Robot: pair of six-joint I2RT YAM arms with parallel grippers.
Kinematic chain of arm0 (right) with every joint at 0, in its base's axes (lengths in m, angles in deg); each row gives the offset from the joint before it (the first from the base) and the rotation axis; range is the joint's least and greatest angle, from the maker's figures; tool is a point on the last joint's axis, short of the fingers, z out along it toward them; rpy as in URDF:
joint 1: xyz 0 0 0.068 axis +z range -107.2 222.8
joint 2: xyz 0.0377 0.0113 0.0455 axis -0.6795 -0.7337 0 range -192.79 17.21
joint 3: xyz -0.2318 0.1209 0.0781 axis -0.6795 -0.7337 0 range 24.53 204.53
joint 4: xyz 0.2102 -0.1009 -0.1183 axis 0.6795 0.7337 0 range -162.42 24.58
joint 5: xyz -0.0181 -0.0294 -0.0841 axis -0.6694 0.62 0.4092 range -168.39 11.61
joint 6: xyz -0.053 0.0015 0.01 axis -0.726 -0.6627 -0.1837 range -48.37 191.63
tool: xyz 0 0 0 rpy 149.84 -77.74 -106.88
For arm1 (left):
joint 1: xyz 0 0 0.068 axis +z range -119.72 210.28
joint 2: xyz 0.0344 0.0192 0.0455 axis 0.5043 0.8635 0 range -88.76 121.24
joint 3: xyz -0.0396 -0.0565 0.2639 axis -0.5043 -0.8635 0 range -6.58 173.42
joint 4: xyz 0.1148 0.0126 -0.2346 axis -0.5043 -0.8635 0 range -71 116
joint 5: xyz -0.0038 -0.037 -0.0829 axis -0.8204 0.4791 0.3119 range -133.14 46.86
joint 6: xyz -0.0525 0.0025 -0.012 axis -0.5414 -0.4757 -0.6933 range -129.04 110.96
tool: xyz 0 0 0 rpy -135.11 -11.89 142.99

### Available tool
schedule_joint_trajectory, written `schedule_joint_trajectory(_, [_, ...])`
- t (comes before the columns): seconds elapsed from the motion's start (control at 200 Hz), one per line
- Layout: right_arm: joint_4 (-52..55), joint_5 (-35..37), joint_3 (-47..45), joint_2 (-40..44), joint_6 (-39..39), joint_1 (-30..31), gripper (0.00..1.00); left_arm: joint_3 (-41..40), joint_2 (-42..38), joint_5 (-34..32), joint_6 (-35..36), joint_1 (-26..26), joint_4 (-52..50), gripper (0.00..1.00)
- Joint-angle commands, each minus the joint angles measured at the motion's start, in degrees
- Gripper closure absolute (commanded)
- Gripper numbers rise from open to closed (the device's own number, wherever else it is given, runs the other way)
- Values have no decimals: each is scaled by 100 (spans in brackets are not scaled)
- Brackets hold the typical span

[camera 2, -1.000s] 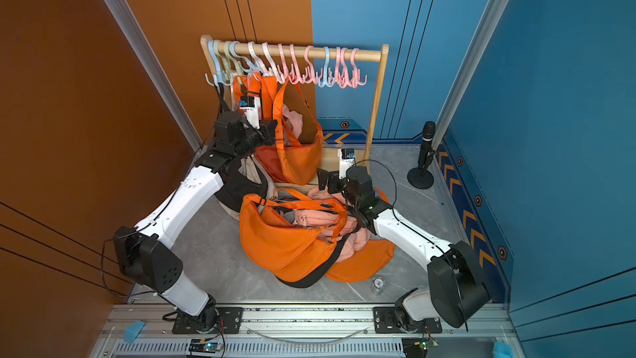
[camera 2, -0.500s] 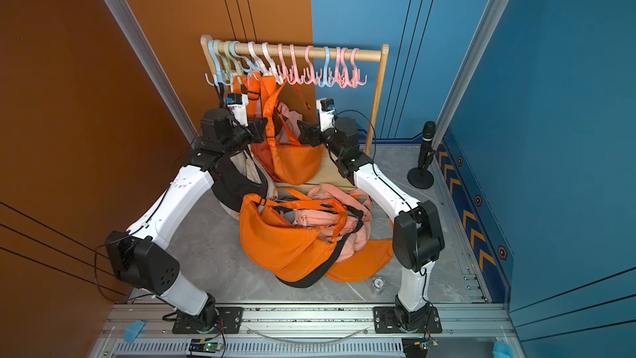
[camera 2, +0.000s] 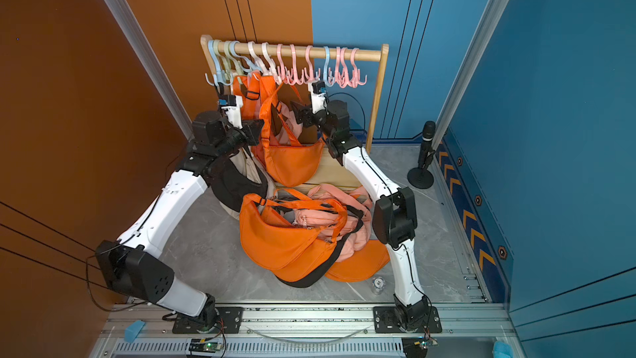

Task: Take the bag off the hook
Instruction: Pick up the bag from the hook.

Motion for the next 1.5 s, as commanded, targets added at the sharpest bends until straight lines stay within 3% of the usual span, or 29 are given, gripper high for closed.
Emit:
schedule_joint_trajectory(0.0, [138, -69, 580, -285, -21, -22, 28, -77, -123, 153, -63, 66, 1, 100])
schedule_joint_trajectory(0.3, [140, 5, 1649, -952, 152, -22, 52, -114, -102, 190, -110, 128, 17, 100])
schedule_joint_trajectory(0.656, [49, 38, 1634, -882, 357, 3, 100, -136, -8, 208, -232, 191, 104, 100])
schedule_joint_trajectory(1.497, [-361, 150, 547, 271, 382, 382, 100, 1450, 834, 430, -445, -24, 122, 100])
